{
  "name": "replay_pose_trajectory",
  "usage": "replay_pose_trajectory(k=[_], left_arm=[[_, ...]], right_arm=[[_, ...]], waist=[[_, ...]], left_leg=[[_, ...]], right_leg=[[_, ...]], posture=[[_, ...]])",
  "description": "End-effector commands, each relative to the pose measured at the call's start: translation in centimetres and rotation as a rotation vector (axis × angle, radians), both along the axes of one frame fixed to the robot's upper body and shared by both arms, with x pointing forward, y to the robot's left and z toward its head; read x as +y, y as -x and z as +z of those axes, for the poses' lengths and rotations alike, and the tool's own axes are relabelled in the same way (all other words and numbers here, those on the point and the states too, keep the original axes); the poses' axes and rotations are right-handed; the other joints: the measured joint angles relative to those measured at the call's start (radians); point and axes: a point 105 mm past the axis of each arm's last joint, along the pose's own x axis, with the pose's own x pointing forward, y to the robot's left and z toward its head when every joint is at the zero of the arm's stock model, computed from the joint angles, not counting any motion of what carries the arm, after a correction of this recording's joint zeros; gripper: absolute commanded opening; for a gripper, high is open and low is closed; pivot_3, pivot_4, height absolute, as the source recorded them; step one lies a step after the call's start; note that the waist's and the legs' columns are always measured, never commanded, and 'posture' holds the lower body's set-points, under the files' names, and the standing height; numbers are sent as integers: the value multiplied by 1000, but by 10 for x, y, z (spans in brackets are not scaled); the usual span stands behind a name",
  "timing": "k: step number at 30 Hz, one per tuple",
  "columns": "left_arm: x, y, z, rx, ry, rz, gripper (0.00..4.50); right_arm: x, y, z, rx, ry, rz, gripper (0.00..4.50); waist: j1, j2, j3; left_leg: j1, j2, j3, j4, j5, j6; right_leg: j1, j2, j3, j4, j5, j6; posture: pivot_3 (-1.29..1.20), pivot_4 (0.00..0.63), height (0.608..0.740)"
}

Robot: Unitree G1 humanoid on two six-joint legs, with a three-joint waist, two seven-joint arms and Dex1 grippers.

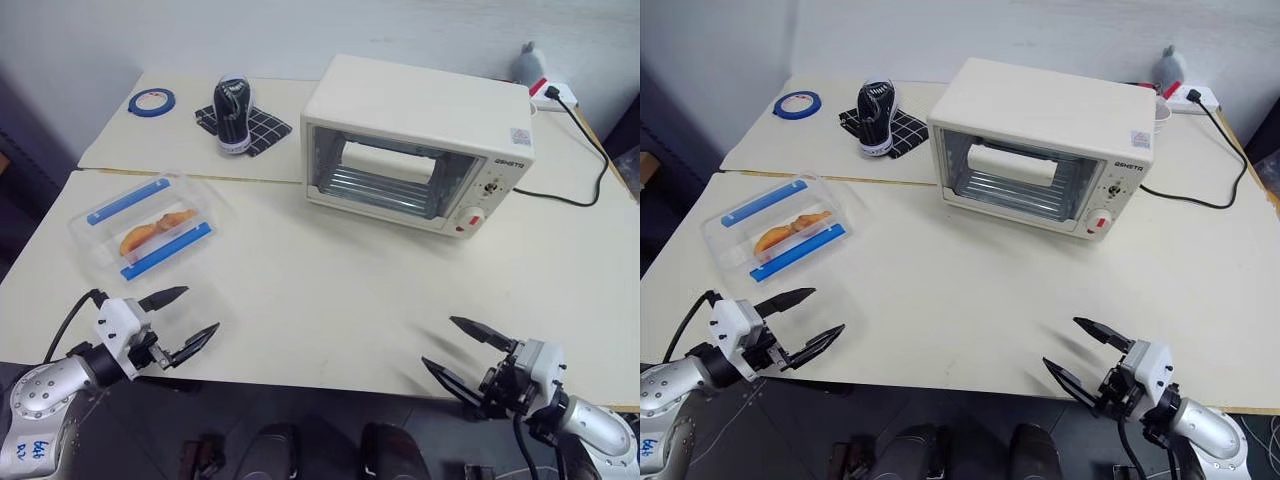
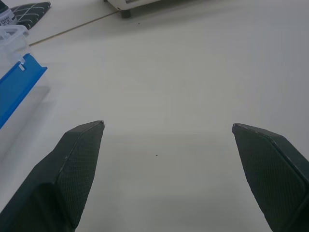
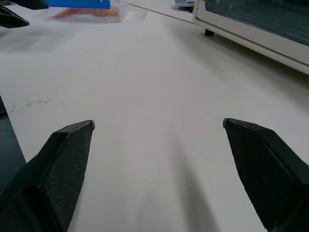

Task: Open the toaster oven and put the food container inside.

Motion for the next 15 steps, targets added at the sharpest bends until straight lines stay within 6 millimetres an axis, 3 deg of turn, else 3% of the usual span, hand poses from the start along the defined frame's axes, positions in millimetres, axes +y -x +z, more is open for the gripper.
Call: replay_pose_trajectory(k=[1,3,4,6,9,15], left_arm=[[-1,-1,4,1,19,-11,4500],[-2,-3,18,46,160,-35,4500],[-3,-3,18,151,227,-54,4500],[-7,-11,36,125,301,-77,4500],[-22,-17,60,54,323,-162,4500],[-43,-22,83,-17,348,-256,4500]], right_arm=[[-2,-13,23,-63,-56,-34,4459],[1,-27,44,-67,-139,-35,4459],[2,-35,56,-69,-177,-37,4459],[0,-54,73,-76,-218,-58,4459],[-1,-79,94,-109,-232,-92,4459],[5,-111,116,-155,-221,-108,4459]], waist=[[0,0,0],[-1,0,0],[0,0,0],[0,0,1],[1,0,1],[-1,0,1]], left_leg=[[0,0,0,0,0,0],[0,0,0,0,0,0],[0,0,0,1,0,0],[-1,2,0,2,0,0],[-1,2,0,2,0,-1],[-3,1,2,2,0,-1]], right_leg=[[0,0,0,0,0,0],[0,0,0,0,0,0],[-1,0,1,1,0,0],[-2,1,1,1,0,-1],[-3,1,1,3,1,-1],[-3,2,0,0,1,-1]], posture=[[0,150,740],[0,150,740],[0,150,740],[0,150,740],[0,150,740],[0,150,740]])
